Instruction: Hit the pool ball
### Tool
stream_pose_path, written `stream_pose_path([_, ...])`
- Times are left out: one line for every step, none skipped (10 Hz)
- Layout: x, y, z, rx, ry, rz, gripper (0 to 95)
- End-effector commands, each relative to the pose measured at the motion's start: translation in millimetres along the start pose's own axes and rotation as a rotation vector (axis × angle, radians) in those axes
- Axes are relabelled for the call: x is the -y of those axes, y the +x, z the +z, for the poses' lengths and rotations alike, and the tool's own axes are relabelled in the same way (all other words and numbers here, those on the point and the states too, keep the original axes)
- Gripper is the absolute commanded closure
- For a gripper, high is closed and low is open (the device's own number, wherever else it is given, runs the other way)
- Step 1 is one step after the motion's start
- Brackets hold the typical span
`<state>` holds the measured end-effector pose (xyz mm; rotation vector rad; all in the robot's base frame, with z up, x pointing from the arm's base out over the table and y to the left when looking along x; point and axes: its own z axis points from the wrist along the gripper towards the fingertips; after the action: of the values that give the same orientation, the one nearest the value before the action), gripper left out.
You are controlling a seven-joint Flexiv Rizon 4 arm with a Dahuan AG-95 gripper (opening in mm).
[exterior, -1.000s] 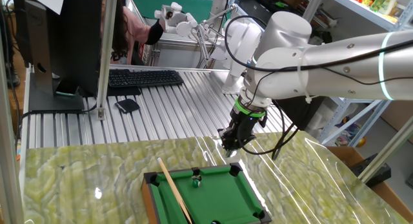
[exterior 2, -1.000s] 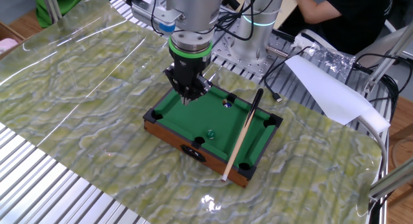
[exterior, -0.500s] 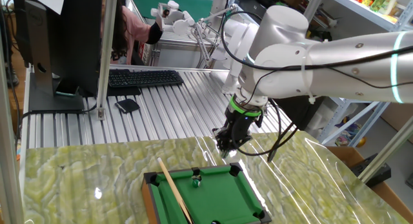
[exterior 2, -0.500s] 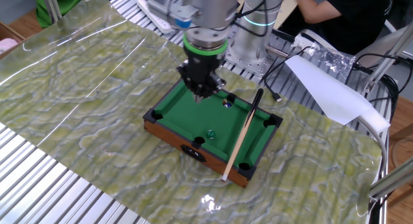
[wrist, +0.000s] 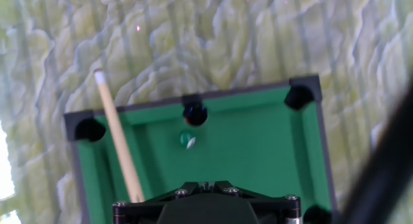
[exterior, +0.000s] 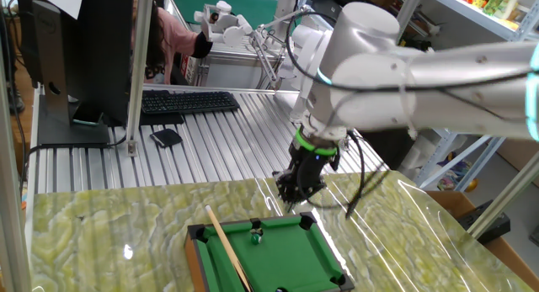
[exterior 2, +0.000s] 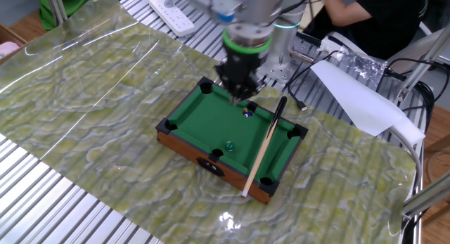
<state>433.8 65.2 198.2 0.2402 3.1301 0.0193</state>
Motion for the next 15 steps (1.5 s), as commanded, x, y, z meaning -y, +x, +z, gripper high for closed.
stream_pose_path([-8.7, 5.5, -2.4, -0.009, 0.001, 0.005, 95.0])
stream_pose_path([-11.8, 9.9, -3.2, -0.011, 0.001, 0.012, 95.0])
stream_pose_path([-17.7, 19.4, -4.5, -0.037, 0.004, 0.016, 95.0])
stream_pose_path([-20.9, 24.4, -4.6, -0.042, 0.005, 0.008, 95.0])
stream_pose_path([-25.7, 31.0, -3.1, -0.043, 0.005, -0.005, 95.0])
stream_pose_path([-29.5, 35.9, -1.5, -0.043, 0.007, -0.013, 95.0])
stream_pose_path([-31.2, 40.8, 3.0, -0.039, 0.002, -0.040, 95.0])
stream_pose_path([-30.9, 42.6, 6.0, -0.043, -0.002, -0.059, 95.0])
stream_pose_path([-30.4, 44.4, 8.1, -0.043, -0.001, -0.077, 95.0])
stream_pose_path([-29.7, 46.7, 11.2, -0.044, 0.000, -0.102, 95.0])
stream_pose_path([-29.2, 48.0, 13.0, -0.044, -0.001, -0.111, 95.0])
stream_pose_path([-28.2, 50.4, 15.7, -0.044, -0.002, -0.120, 95.0])
stream_pose_path([-27.4, 51.8, 16.6, -0.045, -0.004, -0.119, 95.0])
stream_pose_path([-27.2, 52.1, 16.7, -0.050, -0.007, -0.116, 95.0])
stream_pose_path([-27.4, 52.0, 17.2, -0.058, -0.007, -0.110, 95.0])
